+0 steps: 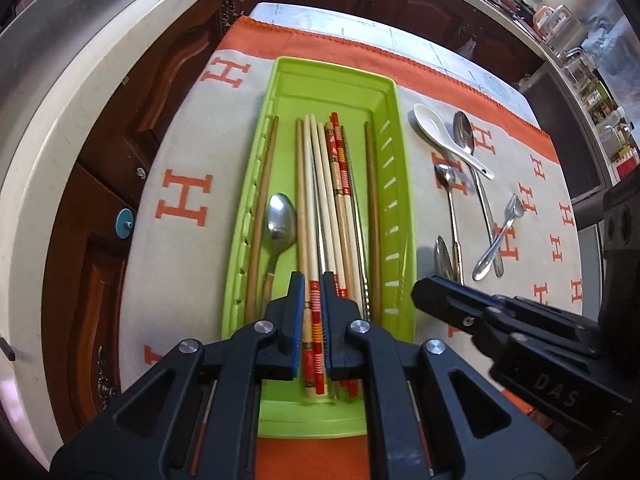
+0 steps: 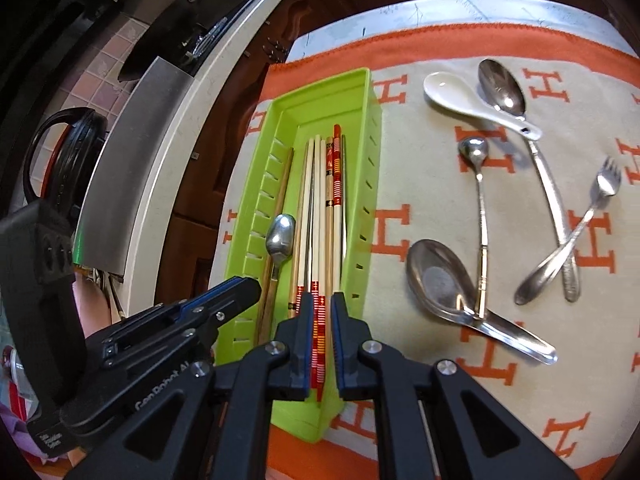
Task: Organize utensils
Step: 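Lower the held spoon and chopstick into the green tray and open both tools, then move both open tools back over the remaining spoons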
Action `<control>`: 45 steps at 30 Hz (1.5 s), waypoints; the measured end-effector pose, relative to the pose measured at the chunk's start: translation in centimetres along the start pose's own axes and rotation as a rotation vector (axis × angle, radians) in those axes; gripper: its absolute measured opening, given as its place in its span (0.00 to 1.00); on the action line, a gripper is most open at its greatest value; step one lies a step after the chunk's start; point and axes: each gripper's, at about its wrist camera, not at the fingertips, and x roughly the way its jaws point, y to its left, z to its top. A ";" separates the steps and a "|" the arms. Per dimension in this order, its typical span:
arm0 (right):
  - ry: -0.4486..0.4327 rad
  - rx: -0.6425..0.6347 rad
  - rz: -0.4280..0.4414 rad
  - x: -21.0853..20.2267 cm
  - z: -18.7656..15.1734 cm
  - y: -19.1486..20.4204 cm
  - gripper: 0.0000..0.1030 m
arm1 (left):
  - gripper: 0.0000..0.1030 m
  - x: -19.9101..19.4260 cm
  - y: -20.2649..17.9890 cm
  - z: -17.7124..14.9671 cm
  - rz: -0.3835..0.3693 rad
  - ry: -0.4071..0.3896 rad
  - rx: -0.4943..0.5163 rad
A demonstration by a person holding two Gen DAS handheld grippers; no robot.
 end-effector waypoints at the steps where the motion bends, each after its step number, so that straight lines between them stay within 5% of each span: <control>1: -0.005 -0.001 -0.001 -0.3 -0.1 -0.1 0.08 | 0.05 0.0 -0.2 -0.2 -0.001 -0.001 0.004; 25: -0.113 -0.022 -0.107 -8.4 0.4 -4.3 0.08 | 0.05 -4.2 -6.8 -0.8 -0.002 -0.037 0.149; 35: -0.170 0.009 -0.139 -13.0 2.6 -7.0 0.08 | 0.05 -5.7 -10.1 1.4 -0.003 -0.042 0.200; 45: -0.184 0.054 -0.171 -14.5 6.9 -10.2 0.08 | 0.05 -2.5 -13.5 5.8 -0.065 0.047 0.184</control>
